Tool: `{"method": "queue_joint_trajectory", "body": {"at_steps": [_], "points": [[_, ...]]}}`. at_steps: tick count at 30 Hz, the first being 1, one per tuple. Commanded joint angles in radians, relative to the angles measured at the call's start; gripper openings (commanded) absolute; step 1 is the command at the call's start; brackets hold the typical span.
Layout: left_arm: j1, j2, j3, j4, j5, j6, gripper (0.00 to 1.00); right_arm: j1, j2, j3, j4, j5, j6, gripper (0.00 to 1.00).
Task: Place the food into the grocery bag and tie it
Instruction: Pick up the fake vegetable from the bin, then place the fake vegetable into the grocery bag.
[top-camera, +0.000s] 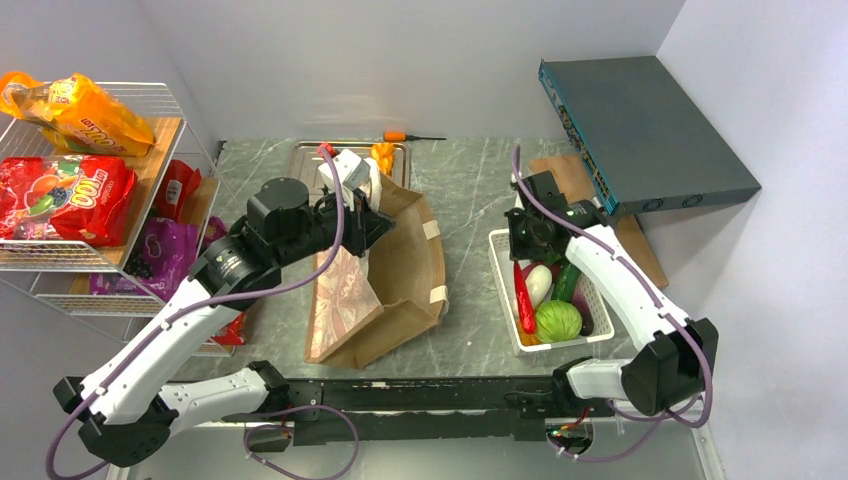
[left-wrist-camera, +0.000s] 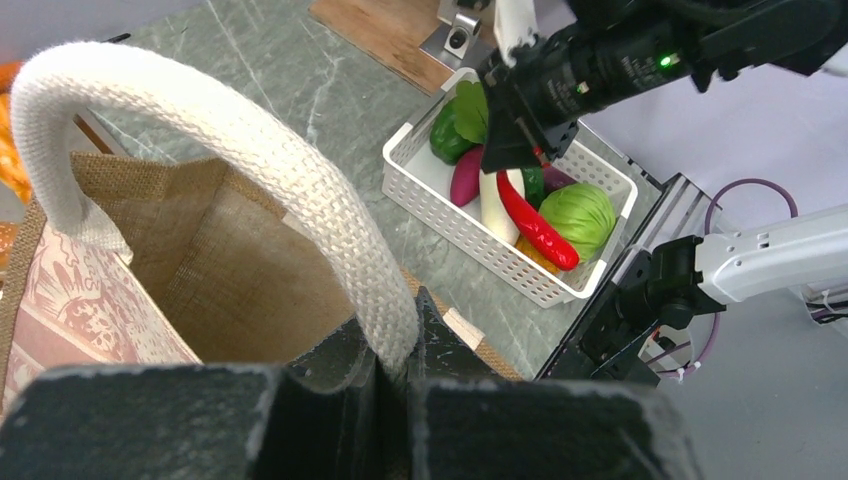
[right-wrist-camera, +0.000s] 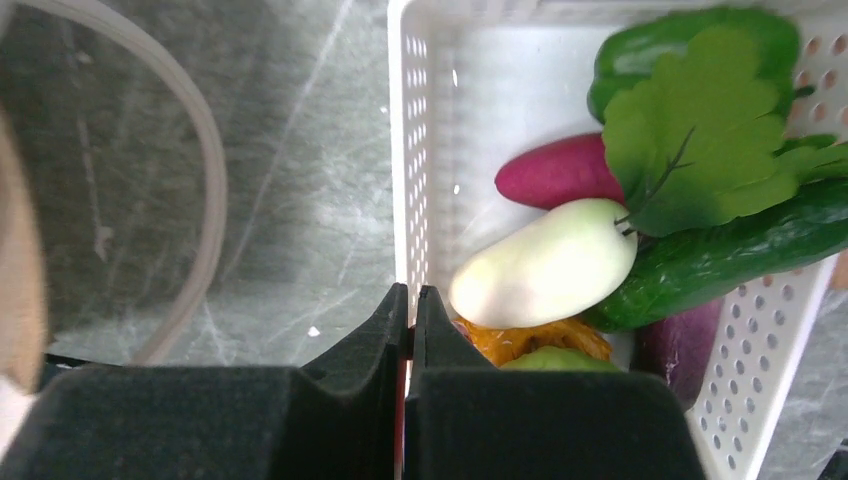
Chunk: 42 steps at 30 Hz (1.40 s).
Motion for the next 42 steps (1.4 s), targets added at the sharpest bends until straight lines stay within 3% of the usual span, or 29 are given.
{"method": "queue_joint_trajectory", "body": {"at_steps": [1,13,18,24,31,42], "points": [[0.002,0.003,0.047,0.076,0.021,0.017,0.00,-0.004,-0.060,0.115,-0.034,0.020,-0.019,0.00],[0.002,0.004,0.049,0.072,0.025,0.016,0.00,-0.004,-0.085,0.402,-0.031,-0.009,0.048,0.00],[0.001,-0.004,0.042,0.074,0.021,0.013,0.00,-0.007,-0.080,0.480,0.054,-0.086,0.125,0.00],[0.002,-0.011,0.040,0.074,0.020,0.013,0.00,-0.005,-0.095,0.389,0.354,-0.366,0.296,0.00],[0.001,-0.031,0.025,0.079,0.015,0.007,0.00,-0.004,-0.062,0.210,0.748,-0.588,0.565,0.00],[0.003,-0.061,0.007,0.073,0.001,0.004,0.00,0.076,0.035,0.181,0.857,-0.673,0.643,0.00]]}}
